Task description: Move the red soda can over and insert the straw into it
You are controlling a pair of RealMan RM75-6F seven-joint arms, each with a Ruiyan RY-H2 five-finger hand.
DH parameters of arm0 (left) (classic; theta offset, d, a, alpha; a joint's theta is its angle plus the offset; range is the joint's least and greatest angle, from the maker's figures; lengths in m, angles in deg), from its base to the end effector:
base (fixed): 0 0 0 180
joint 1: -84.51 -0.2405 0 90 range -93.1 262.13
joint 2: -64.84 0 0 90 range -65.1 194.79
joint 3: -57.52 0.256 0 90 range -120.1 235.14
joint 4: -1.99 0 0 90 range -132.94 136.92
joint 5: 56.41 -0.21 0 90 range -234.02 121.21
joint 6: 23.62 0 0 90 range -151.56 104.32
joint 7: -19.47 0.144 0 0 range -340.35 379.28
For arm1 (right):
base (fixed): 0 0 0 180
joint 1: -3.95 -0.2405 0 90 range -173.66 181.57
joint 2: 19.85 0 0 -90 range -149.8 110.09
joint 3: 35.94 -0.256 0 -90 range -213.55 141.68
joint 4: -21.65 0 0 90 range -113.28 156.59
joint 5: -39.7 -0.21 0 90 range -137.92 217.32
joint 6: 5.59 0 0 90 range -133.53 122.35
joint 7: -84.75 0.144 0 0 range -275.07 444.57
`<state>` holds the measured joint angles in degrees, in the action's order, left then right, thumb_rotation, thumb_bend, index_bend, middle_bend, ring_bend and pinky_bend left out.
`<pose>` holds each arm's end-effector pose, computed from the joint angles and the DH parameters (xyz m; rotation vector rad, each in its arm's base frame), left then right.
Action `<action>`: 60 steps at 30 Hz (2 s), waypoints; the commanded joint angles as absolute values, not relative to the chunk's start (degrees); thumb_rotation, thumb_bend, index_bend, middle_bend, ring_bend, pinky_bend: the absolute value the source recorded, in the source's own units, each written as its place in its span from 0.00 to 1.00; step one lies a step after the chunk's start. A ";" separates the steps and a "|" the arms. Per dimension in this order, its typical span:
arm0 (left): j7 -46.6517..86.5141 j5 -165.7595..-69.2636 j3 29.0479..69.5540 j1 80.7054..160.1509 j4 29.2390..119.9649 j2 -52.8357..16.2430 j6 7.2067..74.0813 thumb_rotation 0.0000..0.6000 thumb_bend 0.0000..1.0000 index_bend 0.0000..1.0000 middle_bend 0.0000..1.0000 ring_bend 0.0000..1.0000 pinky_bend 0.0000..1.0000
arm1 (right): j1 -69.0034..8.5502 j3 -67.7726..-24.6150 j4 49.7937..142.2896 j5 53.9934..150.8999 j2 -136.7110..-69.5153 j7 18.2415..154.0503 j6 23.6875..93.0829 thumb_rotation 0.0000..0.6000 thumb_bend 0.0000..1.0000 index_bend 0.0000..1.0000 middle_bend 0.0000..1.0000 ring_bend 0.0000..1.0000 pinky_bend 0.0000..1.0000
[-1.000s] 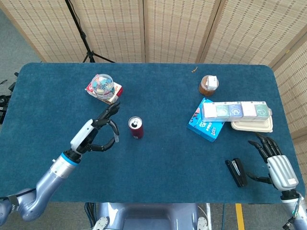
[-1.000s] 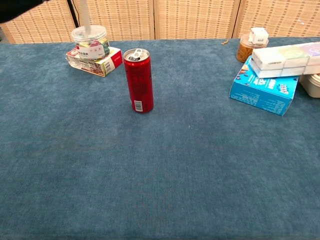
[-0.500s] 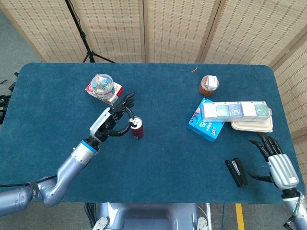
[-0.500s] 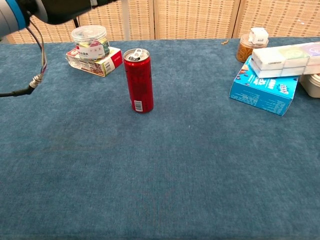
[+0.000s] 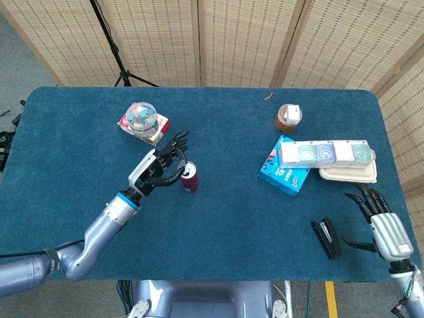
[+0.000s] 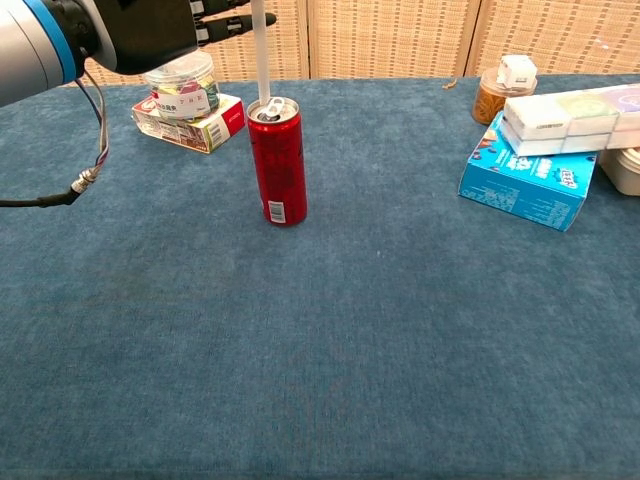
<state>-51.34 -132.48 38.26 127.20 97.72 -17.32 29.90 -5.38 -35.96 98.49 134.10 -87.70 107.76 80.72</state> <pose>-0.0712 0.3432 0.0342 1.0009 2.1949 1.7583 -0.3269 -0.1990 0.1518 1.5066 -0.9941 1.1426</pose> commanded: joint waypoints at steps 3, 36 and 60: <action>-53.65 -133.12 38.53 126.90 96.50 -17.57 29.25 1.00 0.44 0.63 0.00 0.00 0.00 | -5.40 -35.95 98.49 134.08 -87.69 107.84 80.68 1.00 0.00 0.14 0.00 0.00 0.03; -56.17 -134.48 38.72 128.53 92.33 -20.53 28.61 1.00 0.44 0.63 0.00 0.00 0.00 | -5.35 -36.34 98.12 133.31 -87.52 108.55 80.50 1.00 0.00 0.14 0.00 0.00 0.04; -57.41 -132.88 38.96 129.34 88.15 -22.64 25.59 1.00 0.45 0.63 0.00 0.00 0.00 | -5.41 -36.14 98.17 133.52 -87.70 108.20 80.20 1.00 0.00 0.14 0.00 0.00 0.04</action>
